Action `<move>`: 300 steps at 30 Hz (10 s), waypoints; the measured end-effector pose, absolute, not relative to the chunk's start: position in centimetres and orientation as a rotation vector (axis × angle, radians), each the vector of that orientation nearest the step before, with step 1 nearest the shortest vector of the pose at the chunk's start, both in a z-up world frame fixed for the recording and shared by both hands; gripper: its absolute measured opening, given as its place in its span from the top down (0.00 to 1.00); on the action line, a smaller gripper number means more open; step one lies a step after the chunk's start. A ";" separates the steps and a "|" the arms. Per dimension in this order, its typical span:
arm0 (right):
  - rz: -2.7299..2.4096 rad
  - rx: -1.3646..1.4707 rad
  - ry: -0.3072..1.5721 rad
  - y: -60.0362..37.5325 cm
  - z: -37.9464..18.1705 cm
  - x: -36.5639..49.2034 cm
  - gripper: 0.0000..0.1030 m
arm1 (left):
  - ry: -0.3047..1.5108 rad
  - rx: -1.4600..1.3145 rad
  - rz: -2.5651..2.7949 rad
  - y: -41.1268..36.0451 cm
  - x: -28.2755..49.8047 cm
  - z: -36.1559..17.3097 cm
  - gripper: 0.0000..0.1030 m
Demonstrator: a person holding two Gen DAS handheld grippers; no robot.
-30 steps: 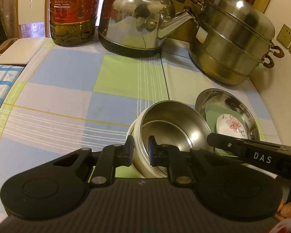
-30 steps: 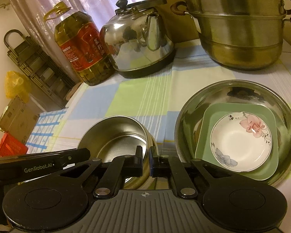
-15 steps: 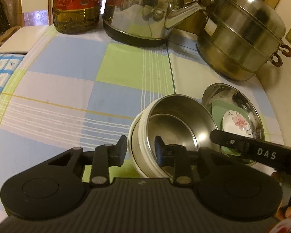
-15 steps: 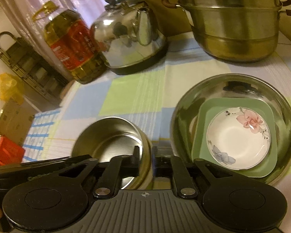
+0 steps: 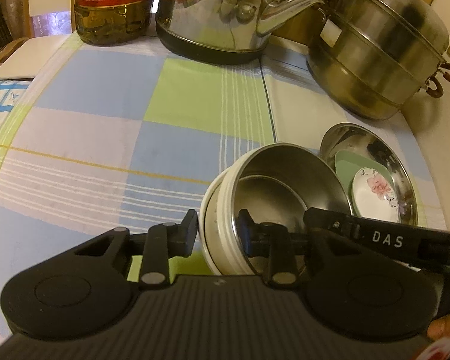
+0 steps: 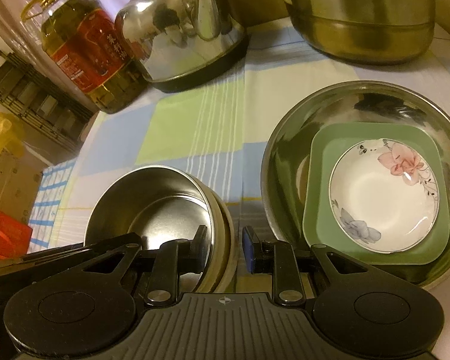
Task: Organize plates and bowls
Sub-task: 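Lift the bowl stack with the left tool and carry it toward the steel plate, then lower the bowl stack onto the floral saucer in the steel plate, then open the left tool and settle the bowl stack on the saucer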
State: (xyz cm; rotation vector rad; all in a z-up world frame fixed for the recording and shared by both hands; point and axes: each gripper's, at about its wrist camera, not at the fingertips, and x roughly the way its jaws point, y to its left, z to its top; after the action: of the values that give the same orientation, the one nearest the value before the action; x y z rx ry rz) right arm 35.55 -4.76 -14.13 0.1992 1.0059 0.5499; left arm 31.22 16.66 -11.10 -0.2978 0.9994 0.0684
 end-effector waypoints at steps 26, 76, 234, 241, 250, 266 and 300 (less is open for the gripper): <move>0.473 0.268 0.990 -4.5 -14.3 35.6 0.76 | 0.994 -0.245 0.063 16.5 31.4 -11.4 0.81; 0.255 0.335 1.061 -16.1 -12.9 27.5 0.79 | 1.074 -0.286 -0.144 7.0 26.4 -10.7 0.80; 0.298 0.421 0.918 -22.4 -10.1 37.6 0.64 | 0.904 -0.164 -0.276 3.2 40.6 -6.3 0.65; 0.302 0.424 0.877 -22.0 -10.5 36.0 0.64 | 0.923 -0.151 -0.272 2.5 38.8 -7.4 0.65; 0.306 0.446 0.865 -22.1 -10.6 35.6 0.85 | 0.946 -0.166 -0.267 2.3 38.5 -8.2 0.80; 0.227 0.593 1.014 -23.1 -9.6 37.3 0.88 | 0.966 -0.187 -0.282 2.7 39.0 -7.5 0.86; 0.205 0.589 1.069 -22.9 -9.4 37.9 0.88 | 0.967 -0.182 -0.281 2.8 39.3 -7.7 0.86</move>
State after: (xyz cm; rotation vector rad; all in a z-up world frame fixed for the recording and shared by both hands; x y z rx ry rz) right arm 37.92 -22.88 -9.41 0.5893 1.0694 0.2051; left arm 39.26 2.84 -7.70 -0.1819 0.9669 -0.2813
